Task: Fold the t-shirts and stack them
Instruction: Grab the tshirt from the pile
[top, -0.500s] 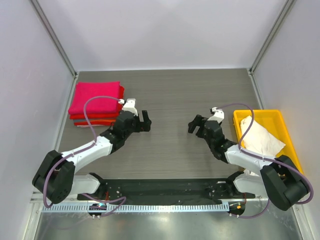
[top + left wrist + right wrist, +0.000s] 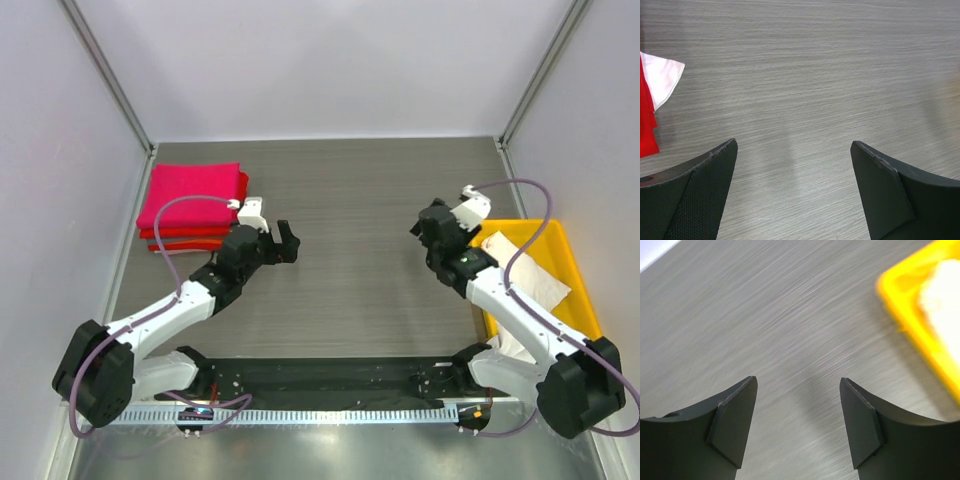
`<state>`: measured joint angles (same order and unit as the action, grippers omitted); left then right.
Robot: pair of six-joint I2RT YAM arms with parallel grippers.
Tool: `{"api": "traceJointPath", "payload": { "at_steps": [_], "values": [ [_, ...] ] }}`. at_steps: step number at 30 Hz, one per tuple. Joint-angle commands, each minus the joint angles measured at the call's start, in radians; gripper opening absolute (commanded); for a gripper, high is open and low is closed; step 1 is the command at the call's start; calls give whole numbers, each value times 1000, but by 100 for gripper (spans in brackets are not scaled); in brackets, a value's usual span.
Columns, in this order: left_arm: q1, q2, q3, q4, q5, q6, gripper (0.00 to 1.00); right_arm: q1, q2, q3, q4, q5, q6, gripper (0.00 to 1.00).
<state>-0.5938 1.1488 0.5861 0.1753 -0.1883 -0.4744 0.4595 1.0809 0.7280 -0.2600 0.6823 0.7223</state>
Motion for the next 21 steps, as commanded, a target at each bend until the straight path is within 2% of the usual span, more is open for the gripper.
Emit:
{"api": "traceJointPath", "payload": {
  "at_steps": [1,5,7,11,13,17,21],
  "values": [
    [-3,-9,15,13,16,-16,95,-128,6,92,-328,157,172,72],
    [-3,-6,8,13,-2,-18,95,-329,62,162,-500,155,250,72],
    [-3,-1,17,4,7,-30,95,-446,67,146,-515,134,272,72],
    [-3,5,26,-2,43,-38,95,-643,62,99,-490,67,313,72],
    [-3,22,23,-2,21,-46,95,-689,73,80,-438,19,299,72],
    [-3,61,55,-33,41,-56,93,-838,140,60,-352,-198,287,72],
    [-3,58,47,-28,30,-55,93,-898,259,45,-302,-282,289,71]
  ]
}}
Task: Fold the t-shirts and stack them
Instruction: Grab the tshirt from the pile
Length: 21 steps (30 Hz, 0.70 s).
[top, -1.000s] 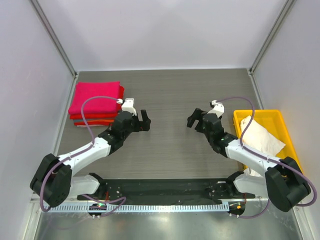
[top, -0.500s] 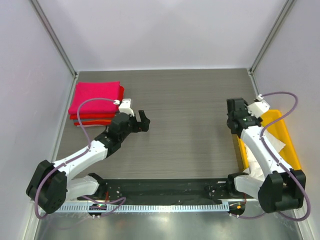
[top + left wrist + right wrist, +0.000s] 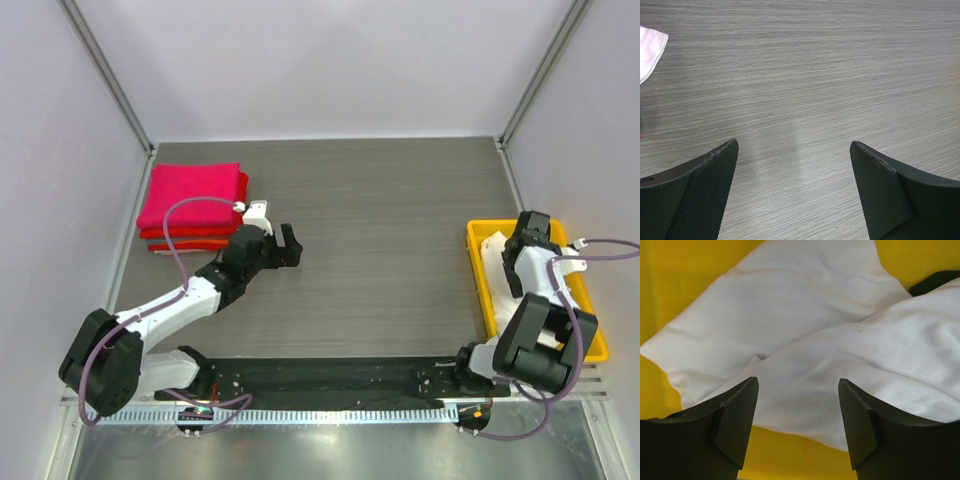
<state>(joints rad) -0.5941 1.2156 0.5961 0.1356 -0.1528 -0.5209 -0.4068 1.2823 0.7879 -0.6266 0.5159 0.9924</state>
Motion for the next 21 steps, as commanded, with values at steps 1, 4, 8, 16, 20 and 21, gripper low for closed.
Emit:
{"api": "traceJointPath", "payload": {
  "at_steps": [1,4,8,16,20,21],
  "values": [
    [-3,-11,36,12,-13,-7,93,-36,75,-18,73,-114,22,71],
    [-4,-8,37,10,-19,-1,93,-47,126,-48,116,-112,41,70],
    [-3,-7,50,-2,-11,-1,93,-72,161,-93,139,-109,92,23],
    [-3,-31,44,-8,-30,-7,92,-69,-88,-76,96,-31,39,1],
    [-4,-70,11,15,-47,1,92,-12,-306,-21,94,-56,-39,1],
    [-3,-71,11,15,-54,2,92,9,-366,43,87,-57,-58,1]
  ]
}}
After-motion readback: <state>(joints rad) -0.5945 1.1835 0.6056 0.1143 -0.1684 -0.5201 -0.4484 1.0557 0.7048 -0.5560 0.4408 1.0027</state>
